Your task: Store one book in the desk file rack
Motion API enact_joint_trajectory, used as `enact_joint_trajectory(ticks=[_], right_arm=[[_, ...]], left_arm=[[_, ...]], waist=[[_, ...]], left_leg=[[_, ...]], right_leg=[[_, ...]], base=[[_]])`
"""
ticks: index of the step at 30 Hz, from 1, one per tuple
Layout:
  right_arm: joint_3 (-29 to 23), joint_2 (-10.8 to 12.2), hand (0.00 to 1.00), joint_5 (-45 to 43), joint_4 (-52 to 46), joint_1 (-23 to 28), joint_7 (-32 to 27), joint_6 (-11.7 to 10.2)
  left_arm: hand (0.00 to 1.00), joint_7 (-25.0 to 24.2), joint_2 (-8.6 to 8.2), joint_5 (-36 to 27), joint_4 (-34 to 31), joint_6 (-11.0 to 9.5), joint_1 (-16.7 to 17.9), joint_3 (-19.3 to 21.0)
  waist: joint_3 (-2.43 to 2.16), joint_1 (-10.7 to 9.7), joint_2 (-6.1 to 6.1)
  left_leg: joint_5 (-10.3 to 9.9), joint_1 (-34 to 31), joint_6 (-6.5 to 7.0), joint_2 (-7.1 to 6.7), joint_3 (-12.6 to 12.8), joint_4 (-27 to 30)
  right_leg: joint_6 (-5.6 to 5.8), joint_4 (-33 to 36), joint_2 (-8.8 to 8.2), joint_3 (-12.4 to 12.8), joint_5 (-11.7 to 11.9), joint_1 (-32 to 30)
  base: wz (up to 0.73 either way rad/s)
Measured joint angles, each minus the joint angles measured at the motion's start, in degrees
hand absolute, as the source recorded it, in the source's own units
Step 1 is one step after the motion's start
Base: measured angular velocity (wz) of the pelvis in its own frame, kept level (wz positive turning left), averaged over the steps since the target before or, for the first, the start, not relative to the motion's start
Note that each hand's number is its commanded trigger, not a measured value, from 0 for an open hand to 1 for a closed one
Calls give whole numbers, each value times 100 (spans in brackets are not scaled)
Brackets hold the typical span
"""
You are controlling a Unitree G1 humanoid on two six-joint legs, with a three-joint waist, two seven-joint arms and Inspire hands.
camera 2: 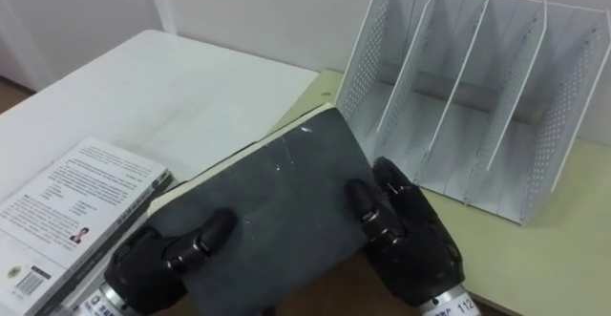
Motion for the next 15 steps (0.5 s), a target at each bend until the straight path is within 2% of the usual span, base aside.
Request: enact_joint_trajectory(ticks=[1,2,3,4,9,11,13,15], right_arm=[[0,10,100,23,0,-5,25,-28],[5,16,100,26,0,-26,34,-67],[10,23,100,27,0,-37,34,-84],[41,35,100,54,0,-46,34,-139],[65,51,100,154,-3,-45,53,-183],[59,47,100,137,-3,-44,64,-190],[-5,9,100,-121,-3,-42,63,-180],[-27,10,100,-299,-3,-42,62,-174]], left_arm=[[100,10,0,1,-44,0,-14,0],[77,45,1,2,-82,0,-22,-1],[34,61,1,2,-96,-1,-24,0],[0,78,-2,2,-117,-1,-29,-1],[0,204,-26,2,-182,-36,-29,-1],[0,310,-64,12,-183,-156,-29,-1],[0,330,-97,15,-182,-372,-29,5],[0,337,-102,16,-160,-447,-28,4]], waist=[[1,-1,-4],[1,-1,-3],[1,-2,-3],[1,-3,-3],[8,-12,-10],[15,-9,-21],[28,-19,-43],[46,-22,-65]], left_leg=[[0,0,0,0,0,1],[0,-1,0,0,0,5],[0,-1,0,0,0,6],[0,0,0,0,-1,8],[0,4,0,0,-3,6],[0,8,0,0,-3,5],[0,14,0,-1,-2,6],[0,10,0,-1,0,6]], right_leg=[[0,0,0,2,0,-2],[0,1,0,5,0,-1],[0,1,0,6,0,-1],[0,2,0,7,0,0],[0,13,1,4,0,-1],[0,14,1,3,0,0],[0,17,1,3,0,12],[0,15,2,2,0,8]], base=[[0],[0],[0],[0],[0],[0],[0],[0]])
